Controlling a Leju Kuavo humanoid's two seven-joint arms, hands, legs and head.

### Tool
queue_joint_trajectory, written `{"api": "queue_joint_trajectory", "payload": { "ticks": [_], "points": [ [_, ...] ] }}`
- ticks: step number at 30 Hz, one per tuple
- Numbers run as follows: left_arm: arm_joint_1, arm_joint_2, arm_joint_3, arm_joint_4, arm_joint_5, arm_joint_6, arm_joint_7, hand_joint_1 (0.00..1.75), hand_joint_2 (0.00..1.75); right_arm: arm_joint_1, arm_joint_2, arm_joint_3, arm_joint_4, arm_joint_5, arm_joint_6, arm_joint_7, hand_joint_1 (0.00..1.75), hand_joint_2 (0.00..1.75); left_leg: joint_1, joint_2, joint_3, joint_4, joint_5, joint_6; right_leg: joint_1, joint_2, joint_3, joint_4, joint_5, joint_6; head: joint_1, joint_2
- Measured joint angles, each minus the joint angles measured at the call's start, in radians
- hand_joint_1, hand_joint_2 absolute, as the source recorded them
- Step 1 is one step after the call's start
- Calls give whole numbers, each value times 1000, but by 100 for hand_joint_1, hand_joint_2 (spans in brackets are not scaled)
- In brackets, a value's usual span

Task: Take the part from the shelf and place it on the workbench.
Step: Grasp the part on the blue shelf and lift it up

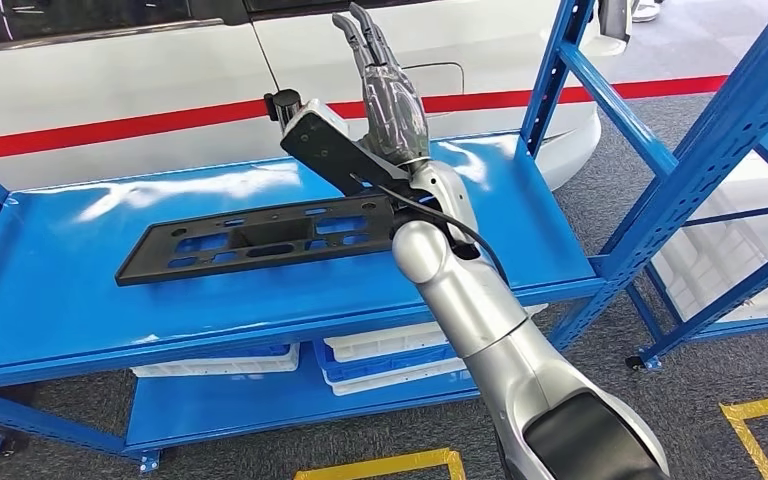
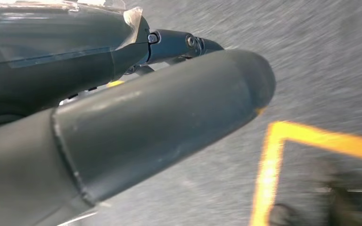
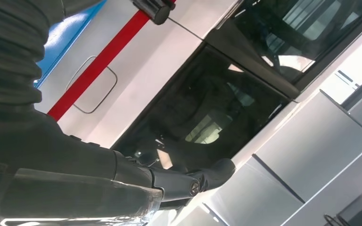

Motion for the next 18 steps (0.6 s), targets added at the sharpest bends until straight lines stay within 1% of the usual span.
{"api": "queue_joint_trajectory", "payload": {
  "ticks": [1, 2, 3, 4, 5, 6, 7, 8, 9, 10, 11, 12, 13, 14, 15, 16, 17, 18],
  "points": [
    [1, -2, -3, 2, -2, -6, 22, 0, 0, 0, 3, 1, -1, 0, 1, 0, 0, 175, -3, 0, 5, -13, 2, 5, 2, 0, 1, -1, -5, 6, 0, 0],
    [2, -3, -6, 4, -3, -8, 30, 0, 0, 0, 6, 2, -3, -1, 2, 0, 0, 175, -6, -2, 9, -11, -1, 10, 4, 0, 1, -4, -9, 13, 0, 0],
    [2, -4, -9, 4, -4, -9, 34, 0, 0, 0, 8, 3, -5, -1, 3, 1, 0, 175, -5, -3, 16, -16, 7, 17, 4, -2, 2, -1, -13, 18, 0, 0],
    [3, -6, -11, 6, -4, -9, 36, 0, 0, 0, 10, 3, -6, -1, 3, 1, 0, 175, -4, -3, 23, -21, 12, 23, 6, -4, -1, 11, -22, 21, 0, 0],
    [3, -7, -14, 7, -5, -10, 38, 0, 0, 0, 10, 4, -8, -1, 3, 1, 0, 175, -3, -3, 30, -26, 16, 29, 7, -5, -15, 42, -38, 20, 1, 0],
    [3, -8, -17, 8, -5, -11, 39, 0, 0, 0, 10, 4, -9, -1, 3, 1, 0, 175, -2, -2, 33, -29, 18, 34, 7, -6, -40, 96, -64, 15, 1, 0],
    [3, -9, -19, 9, -5, -12, 40, 0, 0, 1, 9, 5, -9, -1, 3, 2, 0, 175, -5, -3, 34, -29, 16, 38, 8, -6, -77, 165, -95, 10, 2, 0],
    [2, -9, -21, 9, -6, -14, 43, 0, 0, 4, 7, 5, -9, -1, 3, 2, 0, 175, -7, -3, 34, -29, 15, 41, 8, -6, -117, 236, -121, 7, 2, 0],
    [3, -9, -22, 9, -8, -18, 50, 0, 0, 8, 5, 6, -9, -2, 3, 3, 0, 175, -9, -5, 34, -29, 13, 43, 8, -6, -149, 287, -136, 8, 2, 0],
    [3, -10, -23, 10, -10, -22, 61, 0, 0, 11, 4, 7, -10, -2, 4, 3, 0, 175, -11, -6, 34, -28, 12, 44, 8, -6, -163, 303, -135, 12, 2, 0],
    [3, -10, -25, 10, -12, -28, 76, 0, 0, 13, 3, 7, -10, -4, 5, 2, 0, 175, -13, -8, 35, -27, 11, 44, 8, -6, -155, 274, -115, 19, 2, 0],
    [3, -12, -26, 10, -16, -33, 89, 0, 0, 14, 3, 9, -12, -7, 8, 0, 0, 175, -14, -10, 36, -26, 9, 42, 10, -6, -127, 207, -84, 25, 2, 0],
    [3, -14, -28, 10, -19, -35, 97, 0, 0, 14, 4, 12, -16, -8, 12, -3, 0, 175, -17, -12, 35, -23, 7, 40, 12, -6, -94, 128, -51, 26, 2, 0],
    [4, -17, -29, 10, -23, -36, 98, 0, 0, 14, 7, 17, -20, -9, 18, -6, 0, 175, -20, -13, 35, -18, 3, 36, 16, -5, -63, 62, -22, 24, 1, 0],
    [4, -19, -30, 10, -26, -35, 93, 0, 0, 15, 9, 23, -24, -8, 24, -9, 0, 175, -22, -14, 34, -14, 0, 32, 18, -4, -43, 21, -3, 18, 1, 0],
    [4, -21, -31, 10, -28, -32, 82, 0, 0, 16, 10, 31, -27, -5, 30, -10, 0, 175, -24, -15, 33, -11, -3, 28, 18, -3, -36, 6, 6, 12, 0, 0],
    [4, -21, -33, 10, -30, -29, 69, 0, 0, 19, 12, 40, -31, 1, 39, -10, 0, 175, -24, -16, 33, -10, -5, 25, 19, -3, -34, 6, 11, 8, 0, 0],
    [4, -21, -35, 10, -35, -26, 54, 0, 0, 24, 12, 51, -37, 10, 48, -11, 0, 175, -22, -16, 34, -9, -6, 20, 16, -3, -33, 4, 13, 2, 0, 0]
  ]
}}
